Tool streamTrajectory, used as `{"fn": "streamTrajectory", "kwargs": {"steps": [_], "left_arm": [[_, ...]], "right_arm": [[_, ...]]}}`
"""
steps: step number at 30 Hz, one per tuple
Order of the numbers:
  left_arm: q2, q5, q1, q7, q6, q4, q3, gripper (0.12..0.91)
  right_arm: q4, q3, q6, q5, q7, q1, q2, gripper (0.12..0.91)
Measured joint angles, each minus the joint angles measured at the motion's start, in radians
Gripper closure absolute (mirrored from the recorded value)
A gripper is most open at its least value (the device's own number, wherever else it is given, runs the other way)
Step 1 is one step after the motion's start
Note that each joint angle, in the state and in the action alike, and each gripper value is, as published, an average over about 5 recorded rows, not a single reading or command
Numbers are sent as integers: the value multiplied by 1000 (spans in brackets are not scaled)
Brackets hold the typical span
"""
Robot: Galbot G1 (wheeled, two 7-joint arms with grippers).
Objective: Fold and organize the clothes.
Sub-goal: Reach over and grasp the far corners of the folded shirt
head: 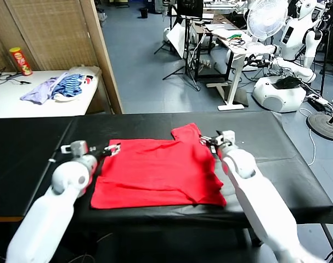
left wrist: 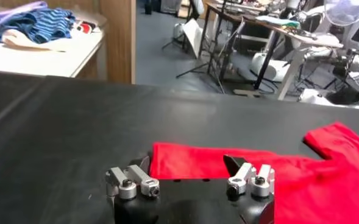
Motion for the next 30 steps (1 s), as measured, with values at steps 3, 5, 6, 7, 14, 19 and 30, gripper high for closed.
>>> {"fn": "streamTrajectory", "kwargs": {"steps": [3,5,6,7,14,19,30], "left_arm": [[-17,26,-40,11,-3,71,14,232],[-27,39,-59,23,-5,110,19,232],[-32,44,-67,30,-6,129,21,232],[-37,48,-74,38,-6,145,22,232],[-47,71,-92,97,-6,214,32,336],[-49,80,-98,118,-24,236,31,616],[-56,154,-73,136,-62,205,6,903]], "right_arm": [[-54,-5,-1,-3,-14,24,19,227],[-83,-8,-2,-4,-24,34,29,227],[-94,-10,-1,-4,-29,37,33,232],[-104,-11,-1,-4,-33,40,36,236],[-158,-7,8,-7,-54,58,66,459],[-162,-4,37,-22,-56,51,78,722],[-65,41,182,3,-80,-25,48,902]]}}
